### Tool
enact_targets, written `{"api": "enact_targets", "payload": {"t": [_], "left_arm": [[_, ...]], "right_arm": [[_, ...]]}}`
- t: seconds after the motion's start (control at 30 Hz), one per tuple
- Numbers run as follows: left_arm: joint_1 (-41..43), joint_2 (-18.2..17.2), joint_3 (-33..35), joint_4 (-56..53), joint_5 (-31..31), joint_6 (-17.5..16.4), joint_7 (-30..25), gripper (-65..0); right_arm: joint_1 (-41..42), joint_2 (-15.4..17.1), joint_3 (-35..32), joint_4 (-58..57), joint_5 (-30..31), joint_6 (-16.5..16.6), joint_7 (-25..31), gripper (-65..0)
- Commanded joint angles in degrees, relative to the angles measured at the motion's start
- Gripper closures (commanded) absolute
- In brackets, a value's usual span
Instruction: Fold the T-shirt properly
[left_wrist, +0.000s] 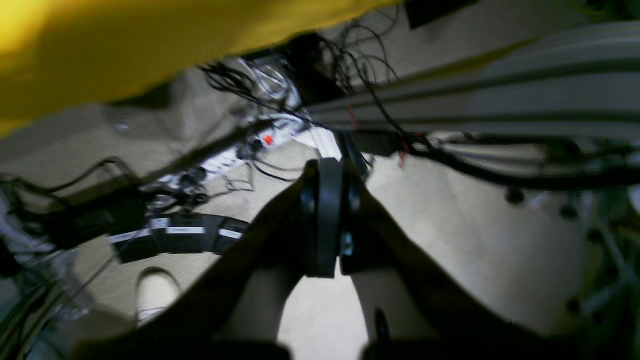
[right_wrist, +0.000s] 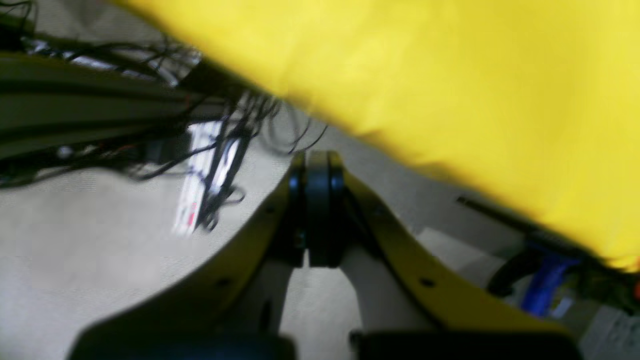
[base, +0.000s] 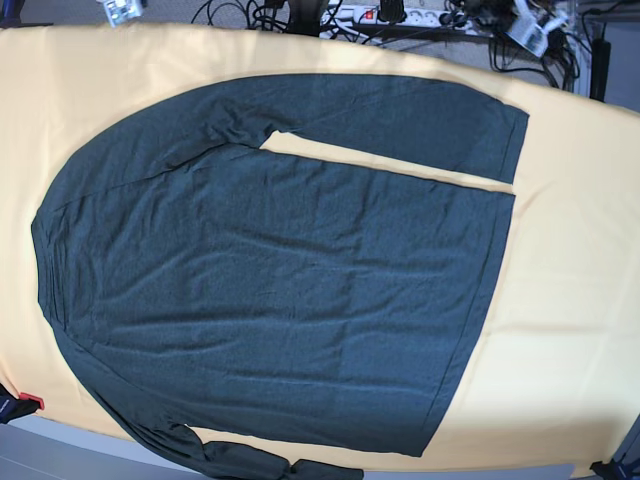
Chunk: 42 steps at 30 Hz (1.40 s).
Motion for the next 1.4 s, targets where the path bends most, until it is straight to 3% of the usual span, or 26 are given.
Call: {"api": "enact_targets", "payload": {"t": [0.0,0.1,0.17,0.3,0.47,0.53,0.73,1.07,1.27,1.37], "left_arm": [[0.48,-0.37,-1.97,1.7,-2.23,-0.28,-1.07,0.0],[-0.46,-0.35,-6.23,3.19,-5.99,-0.74,-1.03,0.0],[-2.25,-0.37,-9.03,3.26,-8.7,-2.89,0.11,0.0],[-7.1,-0.37,-13.55,3.26,-15.1,-4.74,4.9,0.0],[-11.04,-0.42,-16.0,3.26,-15.43,-4.94,4.96,0.0],[-13.03,-0.44,-16.0,3.21,-15.43,-4.92,4.94,0.0],[-17.55,-0.39,-16.0,3.04,-14.4,-4.26,4.59,0.0],[-20.5,-0.98,-16.0,-2.23,-13.46,-4.28,3.39,0.0],[-22.25,-0.96,-16.02,-6.51,-13.27,-4.26,2.91,0.0],[-22.4,-0.98,-16.02,-7.28,-12.55,-1.27,2.78,0.0]], "right_arm": [[-1.03,0.33,2.19,0.81,-0.26,-0.83,1.9,0.0],[-1.03,0.35,7.32,0.81,0.9,0.7,6.03,0.0],[-0.46,0.35,10.62,0.81,1.81,3.76,6.54,0.0],[5.88,0.42,17.29,0.81,5.88,6.21,6.54,0.0],[14.78,2.27,22.91,0.81,13.4,13.9,6.54,0.0],[18.01,3.82,22.84,0.81,14.12,15.19,6.51,0.0],[25.0,6.54,22.8,0.81,14.82,14.45,7.04,0.0],[36.22,8.24,20.33,-16.13,19.06,22.03,7.39,0.0],[43.54,10.25,13.42,-25.46,15.26,22.36,7.37,0.0],[45.38,10.23,11.54,-28.35,12.55,20.96,7.37,0.0]]}}
